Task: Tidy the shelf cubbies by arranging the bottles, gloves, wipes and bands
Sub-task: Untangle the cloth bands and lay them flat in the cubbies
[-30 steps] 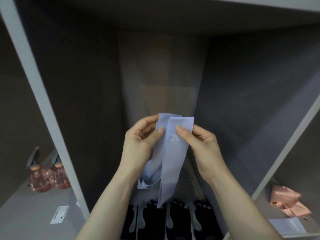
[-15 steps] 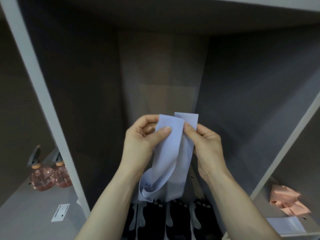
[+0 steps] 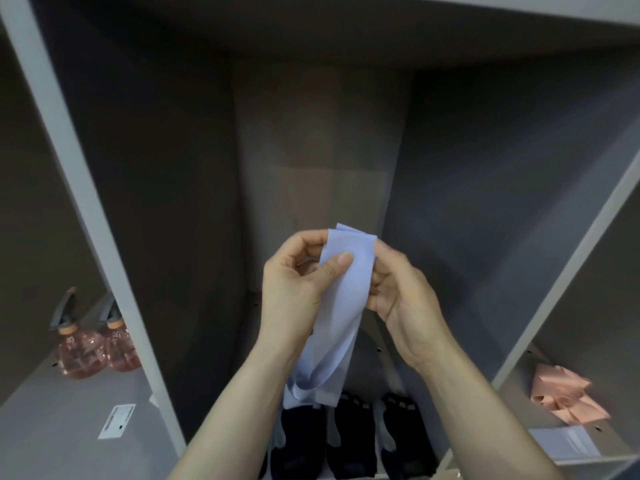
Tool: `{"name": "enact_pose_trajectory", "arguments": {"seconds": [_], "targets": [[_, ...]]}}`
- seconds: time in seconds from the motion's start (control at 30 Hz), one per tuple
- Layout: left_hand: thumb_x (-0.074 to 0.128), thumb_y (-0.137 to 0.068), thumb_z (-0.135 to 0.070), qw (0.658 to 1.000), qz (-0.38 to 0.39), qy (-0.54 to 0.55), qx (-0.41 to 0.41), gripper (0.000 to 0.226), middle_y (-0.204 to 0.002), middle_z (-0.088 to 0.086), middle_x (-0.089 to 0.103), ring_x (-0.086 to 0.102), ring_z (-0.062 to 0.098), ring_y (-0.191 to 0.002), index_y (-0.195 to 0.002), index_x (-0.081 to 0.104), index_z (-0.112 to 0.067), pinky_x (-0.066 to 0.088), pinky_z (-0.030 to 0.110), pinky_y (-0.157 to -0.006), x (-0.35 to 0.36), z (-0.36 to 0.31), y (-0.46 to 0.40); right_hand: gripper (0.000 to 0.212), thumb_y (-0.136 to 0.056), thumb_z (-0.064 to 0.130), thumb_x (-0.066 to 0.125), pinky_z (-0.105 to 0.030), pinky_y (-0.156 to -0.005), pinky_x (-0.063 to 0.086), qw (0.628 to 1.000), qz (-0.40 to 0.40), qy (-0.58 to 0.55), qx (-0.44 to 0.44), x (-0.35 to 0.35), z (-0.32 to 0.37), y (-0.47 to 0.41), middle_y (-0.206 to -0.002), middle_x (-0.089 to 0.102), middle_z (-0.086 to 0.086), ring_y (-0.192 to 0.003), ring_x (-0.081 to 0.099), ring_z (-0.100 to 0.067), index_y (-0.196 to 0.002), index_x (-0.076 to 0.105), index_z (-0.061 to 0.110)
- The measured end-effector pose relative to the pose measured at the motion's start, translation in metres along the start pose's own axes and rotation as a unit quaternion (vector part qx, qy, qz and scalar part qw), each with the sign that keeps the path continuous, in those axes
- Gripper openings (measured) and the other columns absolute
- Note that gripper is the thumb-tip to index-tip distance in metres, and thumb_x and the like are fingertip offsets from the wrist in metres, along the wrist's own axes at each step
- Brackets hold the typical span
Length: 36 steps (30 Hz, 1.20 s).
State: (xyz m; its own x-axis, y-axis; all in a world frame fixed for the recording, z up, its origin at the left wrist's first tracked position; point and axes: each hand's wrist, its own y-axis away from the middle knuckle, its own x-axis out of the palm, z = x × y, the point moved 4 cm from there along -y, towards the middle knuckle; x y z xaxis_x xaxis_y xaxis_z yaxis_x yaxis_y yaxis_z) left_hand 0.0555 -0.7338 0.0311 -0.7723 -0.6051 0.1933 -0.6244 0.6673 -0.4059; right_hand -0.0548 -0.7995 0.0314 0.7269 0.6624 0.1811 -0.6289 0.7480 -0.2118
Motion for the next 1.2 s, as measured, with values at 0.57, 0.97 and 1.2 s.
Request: {"name": "enact_pose_trajectory", "arguments": {"seconds": [0.57, 0.97, 1.2], "targets": [[0.075, -0.079, -0.027, 0.954, 0.089, -0.174, -0.227, 0.019, -0.076, 0.002, 0.069, 0.062, 0.01, -0.069, -0.088, 0.07, -0.011, 0.043, 0.015, -0.06, -0.026, 0.086, 0.006, 0.015, -0.088, 0.017, 0.066, -0.031, -0.069, 0.056, 0.979, -0.173, 0.013, -0.107, -0.002, 0.05, -0.037, -0.072, 0.072, 0.005, -0.07, 0.068, -0.011, -0.074, 0.071, 0.021], [0.059, -0.09, -0.02, 0.915, 0.064, 0.126, -0.377, 0.015, -0.103, 0.018, 0.072, 0.071, 0.029, -0.096, -0.098, 0.066, -0.01, 0.057, 0.047, -0.078, -0.044, 0.081, -0.006, 0.007, -0.09, 0.011, 0.062, -0.025, -0.06, 0.058, 0.953, -0.261, -0.143, -0.05, -0.072, 0.019, -0.044, -0.088, 0.072, -0.001, -0.068, 0.071, -0.009, -0.095, 0.066, 0.012], [0.058, -0.083, -0.01, 0.877, 0.038, 0.242, -0.414, 0.012, -0.1, 0.017, 0.07, 0.067, 0.034, -0.097, -0.092, 0.063, -0.005, 0.057, 0.051, -0.075, -0.038, 0.081, -0.01, 0.021, -0.091, 0.013, 0.06, -0.031, -0.074, 0.06, 0.948, -0.26, -0.178, -0.045, -0.087, 0.004, -0.046, -0.105, 0.069, -0.005, -0.079, 0.071, -0.012, -0.111, 0.063, 0.009]]}}
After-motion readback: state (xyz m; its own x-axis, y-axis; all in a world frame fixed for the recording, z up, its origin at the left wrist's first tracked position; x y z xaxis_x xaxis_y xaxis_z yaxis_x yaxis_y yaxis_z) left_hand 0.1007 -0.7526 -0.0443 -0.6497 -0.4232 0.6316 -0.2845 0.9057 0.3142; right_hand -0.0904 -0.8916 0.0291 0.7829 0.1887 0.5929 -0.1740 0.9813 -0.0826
